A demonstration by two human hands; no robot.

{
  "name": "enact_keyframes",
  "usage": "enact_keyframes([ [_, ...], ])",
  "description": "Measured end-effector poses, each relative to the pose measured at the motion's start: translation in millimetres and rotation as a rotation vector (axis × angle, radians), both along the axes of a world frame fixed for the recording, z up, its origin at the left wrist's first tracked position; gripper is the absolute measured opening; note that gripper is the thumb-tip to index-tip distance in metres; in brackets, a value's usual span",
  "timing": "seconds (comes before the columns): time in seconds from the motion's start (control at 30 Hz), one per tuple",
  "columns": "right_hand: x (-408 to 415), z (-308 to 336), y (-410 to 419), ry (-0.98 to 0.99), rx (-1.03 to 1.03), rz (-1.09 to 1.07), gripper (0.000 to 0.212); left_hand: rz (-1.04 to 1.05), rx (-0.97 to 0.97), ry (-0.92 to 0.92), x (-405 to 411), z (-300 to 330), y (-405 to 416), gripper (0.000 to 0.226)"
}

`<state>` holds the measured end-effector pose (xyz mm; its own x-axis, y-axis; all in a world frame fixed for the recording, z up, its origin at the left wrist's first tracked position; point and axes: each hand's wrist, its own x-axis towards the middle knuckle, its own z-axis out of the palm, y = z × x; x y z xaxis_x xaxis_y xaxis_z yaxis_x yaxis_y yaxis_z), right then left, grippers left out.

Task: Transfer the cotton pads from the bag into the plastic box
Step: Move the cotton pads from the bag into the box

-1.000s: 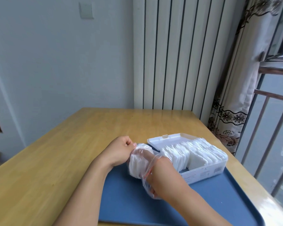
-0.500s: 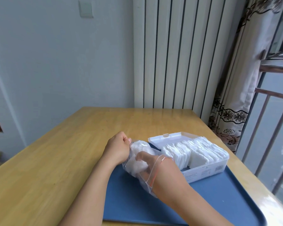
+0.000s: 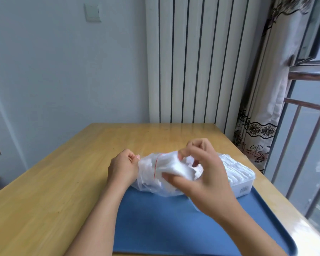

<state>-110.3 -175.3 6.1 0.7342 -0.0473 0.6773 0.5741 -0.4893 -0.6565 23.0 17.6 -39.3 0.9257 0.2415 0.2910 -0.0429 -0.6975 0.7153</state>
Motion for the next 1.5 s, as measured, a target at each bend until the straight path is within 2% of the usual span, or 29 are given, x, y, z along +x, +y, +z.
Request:
enact_keyframes([
  [0.1,4,8,-13,0.263,0.424,0.304,0.028,0.036,-0.002,-0.104,-6,9,-7,0.027],
  [0.13,5,9,-14,0.304,0.530,0.359,0.032,0.043,-0.054,-0.188,-12,15,-10,0.029],
  [0.2,7,9,-16,0.320,0.644,0.379,0.039,-0.025,-0.277,-0.357,-29,34,-23,0.032],
  [0.3,7,10,-13,0.326,0.688,0.403,0.041,-0.377,-0.650,-0.424,-64,59,-48,0.043],
  [0.4,6,10,-8,0.315,0.671,0.465,0.037,-0.710,-0.813,-0.280,-90,63,-67,0.056],
  [0.47,4,10,-6,0.314,0.635,0.504,0.035,-0.807,-0.828,-0.220,-102,62,-76,0.050],
  [0.53,4,9,-4,0.312,0.600,0.505,0.031,-0.806,-0.792,-0.235,-108,60,-83,0.042],
  [0.63,3,6,0,0.291,0.626,0.427,0.030,-0.773,-0.750,-0.258,-108,54,-87,0.049],
  [0.7,5,3,1,0.254,0.590,0.299,0.043,-0.794,-0.704,-0.253,-108,49,-90,0.063],
  [0.77,5,3,3,0.214,0.604,0.248,0.058,-0.839,-0.689,-0.228,-108,45,-93,0.066],
  [0.83,7,2,1,0.194,0.648,0.223,0.065,-0.840,-0.668,-0.234,-110,44,-97,0.053],
  [0.93,8,4,1,0.177,0.600,0.122,0.061,-0.790,-0.711,-0.229,-106,44,-98,0.037],
  [1.0,10,4,-2,0.136,0.588,0.028,0.064,-0.712,-0.758,-0.249,-101,44,-96,0.035],
  [1.07,13,5,-5,0.105,0.668,-0.004,0.068,-0.665,-0.803,-0.249,-98,45,-93,0.037],
  [1.17,12,5,-4,0.128,0.723,0.071,0.065,-0.744,-0.747,-0.140,-101,43,-96,0.039],
  [1.27,9,4,-3,0.157,0.551,0.063,0.051,-0.889,-0.740,0.030,-105,44,-96,0.043],
  [1.33,7,4,-4,0.126,0.395,0.021,0.050,-0.966,-0.754,0.103,-105,50,-87,0.043],
  [1.43,5,7,-13,-0.132,0.121,-0.104,0.058,-0.922,-0.696,0.056,-98,52,-79,0.042],
  [1.5,4,8,-19,-0.159,-0.158,-0.102,0.062,-0.876,-0.640,-0.005,-92,51,-78,0.043],
])
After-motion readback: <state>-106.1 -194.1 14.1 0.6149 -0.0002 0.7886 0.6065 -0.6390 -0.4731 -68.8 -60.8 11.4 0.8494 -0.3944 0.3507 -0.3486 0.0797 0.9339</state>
